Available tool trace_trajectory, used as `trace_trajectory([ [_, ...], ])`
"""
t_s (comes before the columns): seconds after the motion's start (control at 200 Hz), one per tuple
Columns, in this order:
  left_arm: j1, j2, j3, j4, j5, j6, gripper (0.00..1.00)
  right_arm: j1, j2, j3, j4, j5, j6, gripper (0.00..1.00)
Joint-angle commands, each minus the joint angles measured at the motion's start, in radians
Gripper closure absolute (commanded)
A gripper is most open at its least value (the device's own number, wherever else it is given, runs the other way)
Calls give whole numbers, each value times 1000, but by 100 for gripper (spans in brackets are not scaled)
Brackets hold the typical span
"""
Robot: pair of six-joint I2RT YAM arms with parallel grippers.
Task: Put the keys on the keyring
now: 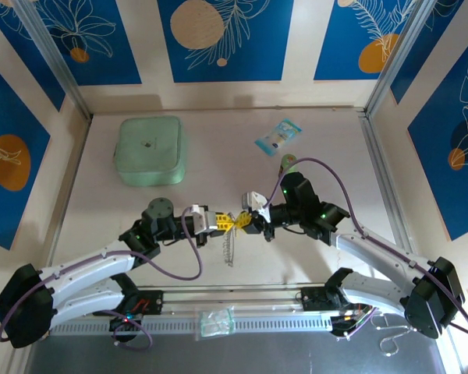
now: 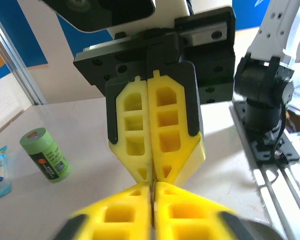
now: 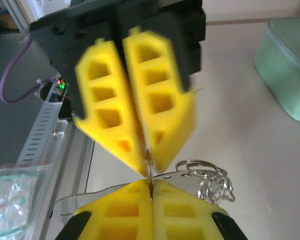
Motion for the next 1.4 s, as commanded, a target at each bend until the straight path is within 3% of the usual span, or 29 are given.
trace_trajectory([
  [0.0,0,-20,48,-109,-55,52,77,9,7,60,-114,34,-67,100],
  [0.125,0,-17,94,-263,-90,97,74,29,17,137,-252,119,-145,100],
  [0.355,0,-1,104,-269,-47,89,70,94,72,241,-413,252,-233,100],
  [0.795,1,18,109,-258,-16,70,81,161,120,289,-400,272,-224,100],
  [1.085,0,9,109,-272,-11,75,100,144,93,267,-344,240,-178,100],
  [1.21,0,-8,81,-230,-14,61,100,69,24,187,-264,148,-118,74],
  [1.395,0,-42,-9,-33,13,18,100,9,-21,94,-216,61,-58,71],
])
